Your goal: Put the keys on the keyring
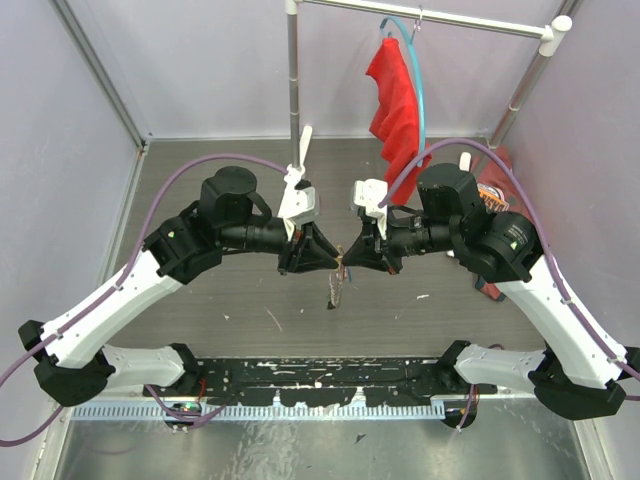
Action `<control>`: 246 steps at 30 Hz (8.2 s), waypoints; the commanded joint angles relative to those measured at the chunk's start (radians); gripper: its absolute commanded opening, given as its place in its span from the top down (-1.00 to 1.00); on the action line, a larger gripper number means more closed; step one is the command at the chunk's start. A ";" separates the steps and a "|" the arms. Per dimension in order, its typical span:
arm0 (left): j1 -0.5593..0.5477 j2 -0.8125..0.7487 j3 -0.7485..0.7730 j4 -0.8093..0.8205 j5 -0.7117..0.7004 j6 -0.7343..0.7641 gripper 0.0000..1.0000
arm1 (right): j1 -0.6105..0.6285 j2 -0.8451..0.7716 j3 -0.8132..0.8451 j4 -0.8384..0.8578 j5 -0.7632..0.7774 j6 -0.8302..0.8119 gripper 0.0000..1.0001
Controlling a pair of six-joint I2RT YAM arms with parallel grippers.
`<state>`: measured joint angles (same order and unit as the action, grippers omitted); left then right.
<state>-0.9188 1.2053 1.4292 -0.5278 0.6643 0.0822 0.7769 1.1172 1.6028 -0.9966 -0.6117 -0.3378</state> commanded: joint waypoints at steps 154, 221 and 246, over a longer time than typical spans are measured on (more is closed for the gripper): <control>0.241 -0.257 -0.434 0.890 -0.020 -0.449 1.00 | -0.174 -0.117 -0.388 0.968 -0.093 0.853 0.95; 0.222 -0.158 -0.386 1.092 0.146 -0.610 1.00 | -0.175 -0.130 -0.389 1.001 -0.283 0.499 0.56; 0.220 -0.150 -0.347 0.928 0.161 -0.535 0.58 | -0.175 -0.127 -0.323 0.878 -0.280 0.431 0.98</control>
<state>-0.6945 1.0641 1.0210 0.4797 0.8074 -0.5030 0.5983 0.9985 1.2041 -0.0540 -0.9016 0.1608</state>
